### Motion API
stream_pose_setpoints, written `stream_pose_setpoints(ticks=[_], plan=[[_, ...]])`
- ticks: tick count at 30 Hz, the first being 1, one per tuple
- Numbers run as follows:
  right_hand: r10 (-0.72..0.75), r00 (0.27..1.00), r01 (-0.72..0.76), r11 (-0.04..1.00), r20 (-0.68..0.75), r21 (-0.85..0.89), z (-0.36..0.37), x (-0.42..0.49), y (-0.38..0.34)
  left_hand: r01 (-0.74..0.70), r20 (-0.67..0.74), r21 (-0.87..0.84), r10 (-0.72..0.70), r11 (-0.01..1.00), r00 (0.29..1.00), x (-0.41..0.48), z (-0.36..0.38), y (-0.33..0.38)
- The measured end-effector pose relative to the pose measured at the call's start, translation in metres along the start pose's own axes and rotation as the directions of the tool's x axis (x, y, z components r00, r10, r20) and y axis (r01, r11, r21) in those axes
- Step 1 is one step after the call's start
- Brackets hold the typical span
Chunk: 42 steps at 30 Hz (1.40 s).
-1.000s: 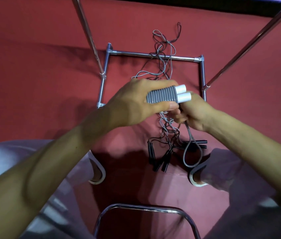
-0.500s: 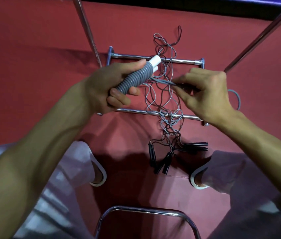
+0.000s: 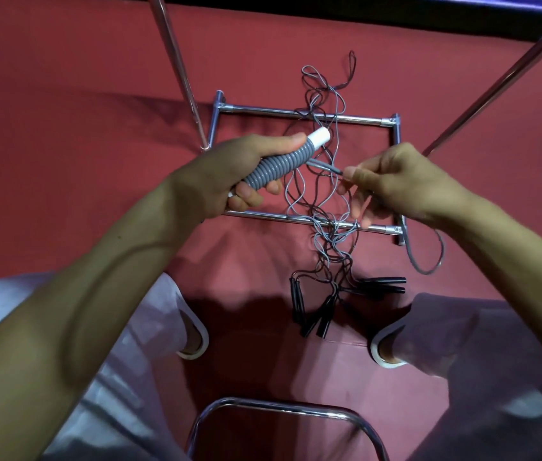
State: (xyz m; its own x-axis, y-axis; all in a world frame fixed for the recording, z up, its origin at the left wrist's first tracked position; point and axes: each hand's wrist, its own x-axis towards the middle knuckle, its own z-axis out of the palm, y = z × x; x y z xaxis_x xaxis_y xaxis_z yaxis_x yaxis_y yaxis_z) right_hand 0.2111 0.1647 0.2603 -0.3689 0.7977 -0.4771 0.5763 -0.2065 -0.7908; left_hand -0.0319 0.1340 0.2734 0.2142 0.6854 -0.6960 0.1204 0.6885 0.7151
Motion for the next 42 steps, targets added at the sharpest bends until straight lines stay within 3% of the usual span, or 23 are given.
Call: stream_pose_setpoints(ticks=[3,5,7,12,15,18,19,20,21,22,24,27,31,37,40,42], plan=[[-0.102,0.981,0.022,0.904,-0.165,-0.427,0.009,0.001,0.007,0.004,-0.030,0.014,-0.004,1.000,1.000,0.002,0.004,-0.002],[-0.226,0.941,0.038,0.807,-0.250,-0.589,0.017,-0.002,0.008,0.002,-0.056,-0.003,-0.003,1.000,0.998,0.004,0.004,-0.004],[-0.351,0.889,0.081,0.753,-0.294,-0.653,0.021,-0.004,0.007,-0.002,-0.066,-0.045,-0.001,0.999,0.998,0.006,0.003,-0.005],[-0.587,0.786,0.339,0.670,-0.192,-0.660,0.019,-0.011,0.003,0.004,0.001,-0.108,-0.003,0.994,1.000,0.004,-0.003,-0.001],[-0.642,0.724,0.331,0.646,-0.254,-0.688,0.011,-0.009,0.003,-0.002,0.022,-0.107,0.004,0.994,1.000,0.002,-0.003,0.001],[-0.561,0.791,0.314,0.716,-0.246,-0.623,0.004,-0.004,0.002,-0.031,-0.018,-0.060,0.030,0.998,0.999,0.001,-0.001,0.002],[-0.455,0.858,0.307,0.826,-0.237,-0.473,0.002,-0.002,0.000,-0.047,-0.050,-0.025,0.046,0.999,0.998,0.000,0.001,0.002],[-0.267,0.941,0.227,0.954,-0.207,-0.198,0.001,0.000,-0.001,-0.066,-0.087,0.029,0.068,0.997,0.994,-0.001,0.003,0.002],[-0.020,0.996,0.031,0.991,-0.090,0.130,-0.001,0.002,-0.003,-0.089,-0.128,0.101,0.102,0.991,0.987,-0.002,0.007,0.002],[0.184,0.979,-0.202,0.912,0.084,0.358,-0.003,0.003,-0.005,-0.120,-0.163,0.181,0.150,0.976,0.975,-0.003,0.011,0.000],[0.310,0.901,-0.424,0.776,0.304,0.467,-0.006,0.005,-0.005,-0.209,-0.218,0.338,0.293,0.918,0.931,0.003,0.019,-0.007],[0.246,0.902,-0.400,0.787,0.356,0.470,-0.006,0.006,-0.004,-0.281,-0.285,0.491,0.456,0.825,0.843,0.014,0.025,-0.020],[0.169,0.948,-0.254,0.912,0.268,0.323,0.003,0.006,-0.003,-0.149,-0.372,0.676,0.509,0.722,0.776,0.012,0.031,-0.024],[0.164,0.965,-0.165,0.986,0.207,-0.011,0.017,0.009,0.002,-0.067,-0.269,0.868,0.579,0.493,0.770,0.002,0.040,-0.023],[0.126,0.988,-0.097,0.956,0.090,-0.276,0.023,0.014,0.007,-0.037,-0.259,0.881,0.545,0.472,0.797,0.003,0.042,-0.026],[0.126,0.987,-0.065,0.885,0.101,-0.461,0.024,0.013,0.010,-0.003,-0.251,0.875,0.460,0.484,0.851,0.008,0.044,-0.030]])
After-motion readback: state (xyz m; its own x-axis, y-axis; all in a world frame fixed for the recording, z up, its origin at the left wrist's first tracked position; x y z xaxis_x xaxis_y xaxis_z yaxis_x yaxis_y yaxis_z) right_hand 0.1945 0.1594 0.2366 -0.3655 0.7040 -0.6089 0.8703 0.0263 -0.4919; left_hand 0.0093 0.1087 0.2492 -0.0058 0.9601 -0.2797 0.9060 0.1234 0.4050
